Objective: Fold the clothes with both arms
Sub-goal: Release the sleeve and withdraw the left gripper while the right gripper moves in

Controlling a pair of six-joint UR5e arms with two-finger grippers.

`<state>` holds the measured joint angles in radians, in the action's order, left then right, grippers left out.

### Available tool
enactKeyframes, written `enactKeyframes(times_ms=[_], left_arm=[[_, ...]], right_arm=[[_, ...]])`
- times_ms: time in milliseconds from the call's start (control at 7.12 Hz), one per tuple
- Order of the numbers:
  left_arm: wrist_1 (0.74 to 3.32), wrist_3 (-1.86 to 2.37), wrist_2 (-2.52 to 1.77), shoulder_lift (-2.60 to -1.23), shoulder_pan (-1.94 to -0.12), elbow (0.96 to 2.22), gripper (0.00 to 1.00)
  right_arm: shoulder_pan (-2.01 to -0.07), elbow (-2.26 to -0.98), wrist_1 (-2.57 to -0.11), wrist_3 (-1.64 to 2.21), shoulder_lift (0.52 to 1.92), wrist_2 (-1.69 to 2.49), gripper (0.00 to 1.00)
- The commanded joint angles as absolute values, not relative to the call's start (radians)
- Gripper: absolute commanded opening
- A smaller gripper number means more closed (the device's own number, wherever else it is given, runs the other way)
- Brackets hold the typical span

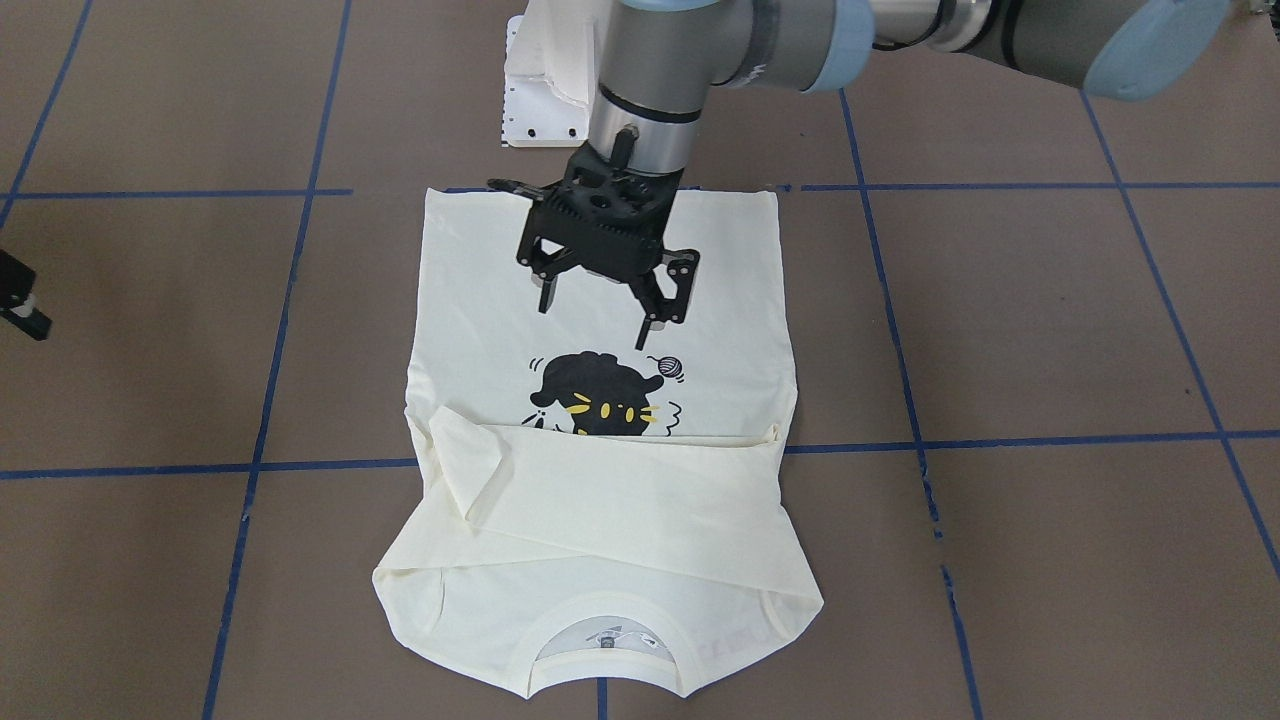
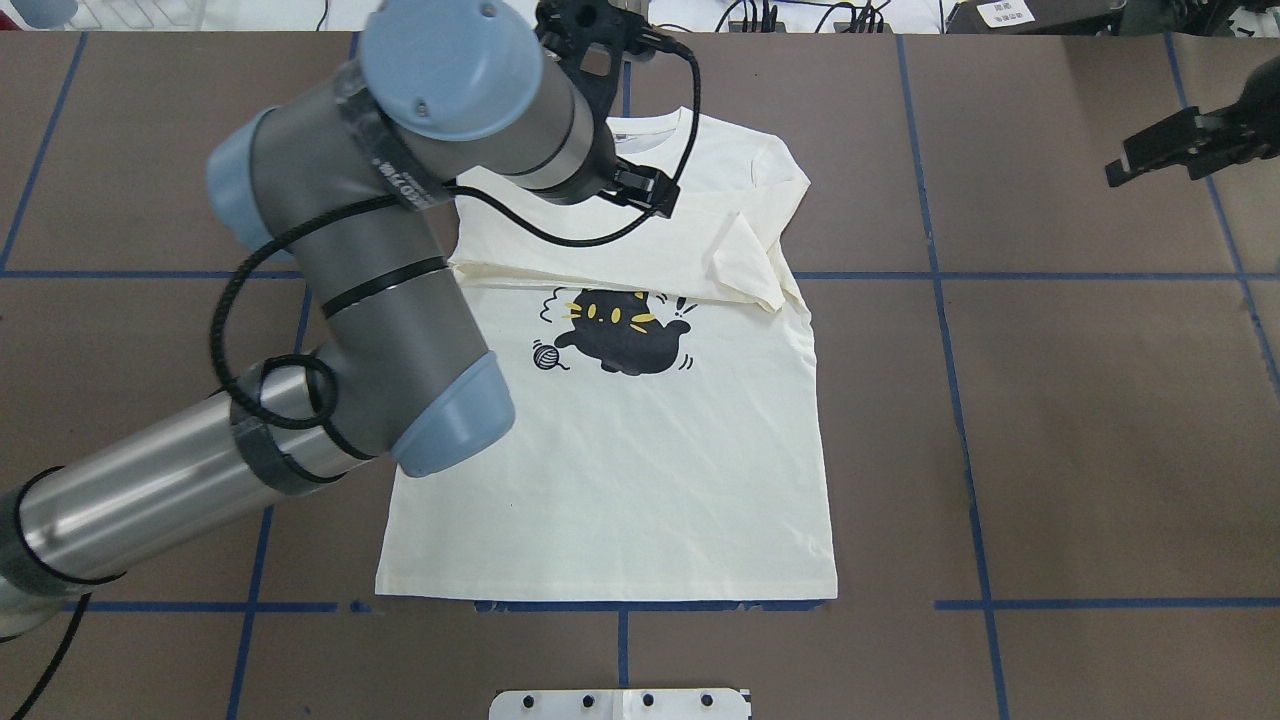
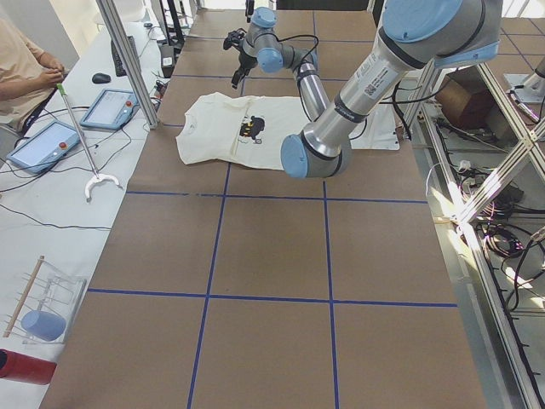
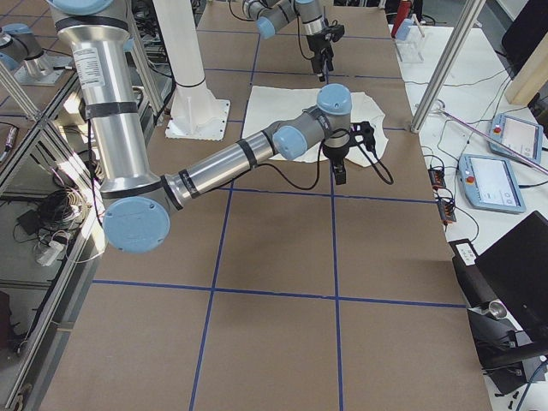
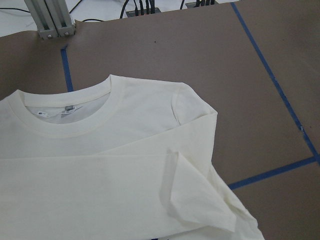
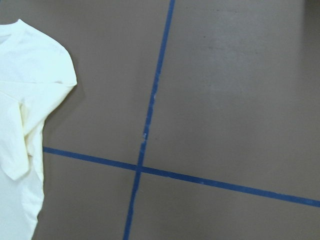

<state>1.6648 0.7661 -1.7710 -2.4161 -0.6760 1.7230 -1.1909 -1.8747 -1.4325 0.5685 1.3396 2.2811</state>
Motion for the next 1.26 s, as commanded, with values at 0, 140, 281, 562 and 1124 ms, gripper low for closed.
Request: enactKeyframes(times_ms=[0,140,281,562,1124], left_arm=[[1.663,0.701,-1.787,-2.332,-0.709,1.833,1.00],[1.667,0.696,-1.799,-2.324,-0.713,1.853,1.00],[1.670,0.695,-1.801,-2.313,-0.722,1.880,1.00],[1.674,0.524,-1.877,-2.208,-0.803,1.991,1.00],[1.697,0.292,-2.038,-2.088,-0.966,2.049,1.00]], right_arm=[[-0.964,-1.747,-1.431,0.792,1.103,2.058,0.99],[-0.906,-1.638,-1.424,0.836,1.000,2.008,0.99],[-0.870,-1.573,-1.427,0.841,0.932,1.979,0.98],[-0.786,-1.498,-1.431,0.877,0.855,1.895,0.93],[-0.635,-1.281,-1.428,1.008,0.712,1.686,0.83]])
